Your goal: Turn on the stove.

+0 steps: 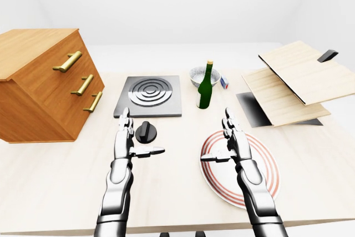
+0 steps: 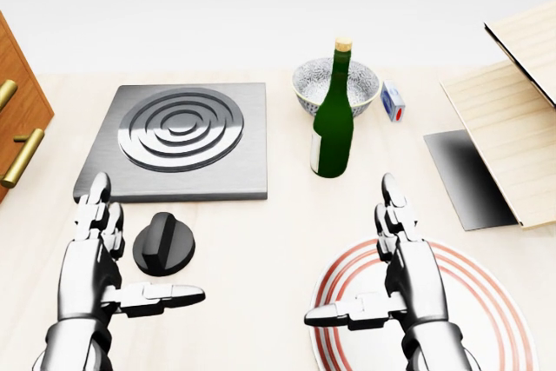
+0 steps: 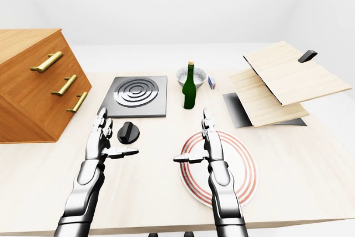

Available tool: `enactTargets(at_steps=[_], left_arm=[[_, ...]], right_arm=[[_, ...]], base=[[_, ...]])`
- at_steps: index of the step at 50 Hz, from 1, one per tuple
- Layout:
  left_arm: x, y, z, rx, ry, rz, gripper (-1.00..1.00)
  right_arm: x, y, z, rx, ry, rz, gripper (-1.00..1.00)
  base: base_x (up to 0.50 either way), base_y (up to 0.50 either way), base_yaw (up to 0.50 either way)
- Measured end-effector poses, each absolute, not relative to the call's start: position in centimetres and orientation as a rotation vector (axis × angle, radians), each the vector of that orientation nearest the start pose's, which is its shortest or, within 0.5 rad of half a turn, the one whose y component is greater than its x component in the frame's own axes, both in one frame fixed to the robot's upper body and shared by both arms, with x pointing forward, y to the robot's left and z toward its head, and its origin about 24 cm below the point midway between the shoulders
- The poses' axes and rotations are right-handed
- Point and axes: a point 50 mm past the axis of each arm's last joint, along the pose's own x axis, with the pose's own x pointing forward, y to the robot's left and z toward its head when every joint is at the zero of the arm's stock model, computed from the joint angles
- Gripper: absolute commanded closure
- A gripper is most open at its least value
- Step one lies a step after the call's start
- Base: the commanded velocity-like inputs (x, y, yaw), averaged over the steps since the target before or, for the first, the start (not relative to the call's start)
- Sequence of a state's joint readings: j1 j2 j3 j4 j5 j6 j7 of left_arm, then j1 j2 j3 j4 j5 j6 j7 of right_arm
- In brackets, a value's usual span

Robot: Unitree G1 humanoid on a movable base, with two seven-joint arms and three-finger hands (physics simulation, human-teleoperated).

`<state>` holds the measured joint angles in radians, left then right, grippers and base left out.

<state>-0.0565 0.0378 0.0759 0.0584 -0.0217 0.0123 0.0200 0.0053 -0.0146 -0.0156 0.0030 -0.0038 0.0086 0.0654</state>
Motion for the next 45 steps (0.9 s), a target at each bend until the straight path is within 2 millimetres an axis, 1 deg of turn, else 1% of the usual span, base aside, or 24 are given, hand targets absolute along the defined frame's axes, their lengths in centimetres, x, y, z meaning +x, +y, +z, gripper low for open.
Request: enactTargets(at_steps=[9,20,24,28,35,40,45], left_arm=[[26.4,17.3,4.2,0.015,0.011,0.084,-1.00],[26.6,17.5,4.0,0.023,0.026,0.107,-1.00],[27.3,17.7,3.4,0.059,0.045,0.121,-1.00],[28.5,17.8,2.4,0.084,0.086,0.127,-1.00],[30.7,17.7,0.4,0.116,0.184,0.132,-1.00],[31.8,17.5,-0.9,0.144,0.281,0.134,-1.00],[32.8,17.5,-0.7,0.182,0.305,0.140,-1.00]], right_arm=[[24.9,-15.0,4.0,-0.012,0.010,0.090,-1.00],[24.8,-14.8,4.0,-0.016,0.007,0.093,-1.00],[24.7,-14.8,4.1,-0.017,0.004,0.095,-1.00],[24.6,-14.7,4.2,-0.016,0.002,0.096,-1.00],[24.6,-14.6,4.3,-0.016,-0.001,0.099,-1.00],[24.5,-14.6,4.3,-0.016,-0.002,0.101,-1.00],[24.5,-14.5,4.3,-0.016,-0.003,0.103,-1.00]], base=[[0.48,-0.11,0.00],[0.02,0.00,0.00],[0.00,0.00,0.00],[0.00,0.00,0.00],[0.00,0.00,0.00],[0.00,0.00,0.00],[0.00,0.00,0.00]])
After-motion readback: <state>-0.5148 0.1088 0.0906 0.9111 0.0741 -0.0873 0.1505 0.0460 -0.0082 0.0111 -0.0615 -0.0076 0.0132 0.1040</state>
